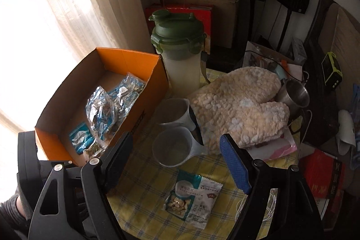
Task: Organize objects
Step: 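Move the right gripper to the white-and-teal herb packet and grasp it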
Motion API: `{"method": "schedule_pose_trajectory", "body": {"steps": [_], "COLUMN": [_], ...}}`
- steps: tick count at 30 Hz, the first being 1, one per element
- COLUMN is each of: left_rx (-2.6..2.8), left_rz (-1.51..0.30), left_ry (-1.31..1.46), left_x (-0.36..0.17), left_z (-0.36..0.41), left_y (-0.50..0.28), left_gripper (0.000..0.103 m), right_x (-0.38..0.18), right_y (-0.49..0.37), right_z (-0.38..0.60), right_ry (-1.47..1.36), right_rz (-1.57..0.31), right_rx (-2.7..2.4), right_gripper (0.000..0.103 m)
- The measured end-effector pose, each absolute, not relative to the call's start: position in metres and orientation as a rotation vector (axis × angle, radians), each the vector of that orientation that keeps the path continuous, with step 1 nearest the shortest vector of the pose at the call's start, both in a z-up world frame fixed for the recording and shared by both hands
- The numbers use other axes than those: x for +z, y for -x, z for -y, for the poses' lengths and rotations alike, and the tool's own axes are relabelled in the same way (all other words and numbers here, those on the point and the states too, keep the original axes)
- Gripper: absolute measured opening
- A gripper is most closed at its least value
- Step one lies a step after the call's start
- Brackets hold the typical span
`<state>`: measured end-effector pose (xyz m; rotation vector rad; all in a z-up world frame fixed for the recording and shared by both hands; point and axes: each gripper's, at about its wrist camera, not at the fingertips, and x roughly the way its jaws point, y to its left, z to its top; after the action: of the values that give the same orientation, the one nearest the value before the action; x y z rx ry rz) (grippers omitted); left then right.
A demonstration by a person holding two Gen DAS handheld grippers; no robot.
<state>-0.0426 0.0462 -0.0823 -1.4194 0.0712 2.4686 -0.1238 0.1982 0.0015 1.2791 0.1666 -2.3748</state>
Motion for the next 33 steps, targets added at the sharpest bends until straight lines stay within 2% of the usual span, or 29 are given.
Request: {"method": "schedule_pose_trajectory", "body": {"steps": [5, 10, 21, 33], "left_rx": [2.469, 2.468, 2.467, 2.468], "left_rz": [-0.071, -0.069, -0.067, -0.067], "left_ry": [1.420, 1.421, 1.422, 1.422], "left_x": [-0.082, -0.082, -0.083, -0.083], "left_z": [-0.046, -0.046, -0.047, -0.047], "left_y": [0.043, 0.042, 0.042, 0.042], "left_gripper": [0.011, 0.011, 0.011, 0.011], "right_x": [-0.028, -0.054, -0.086, -0.114], "right_y": [0.112, 0.101, 0.087, 0.081], "right_z": [-0.217, -0.227, -0.227, -0.227], "right_ry": [-1.370, -1.429, -1.493, -1.562], "right_rz": [-0.198, -0.153, -0.181, -0.117], "right_rx": [-2.468, -2.459, -2.484, -2.499], "right_gripper": [0.081, 0.081, 0.081, 0.084]}}
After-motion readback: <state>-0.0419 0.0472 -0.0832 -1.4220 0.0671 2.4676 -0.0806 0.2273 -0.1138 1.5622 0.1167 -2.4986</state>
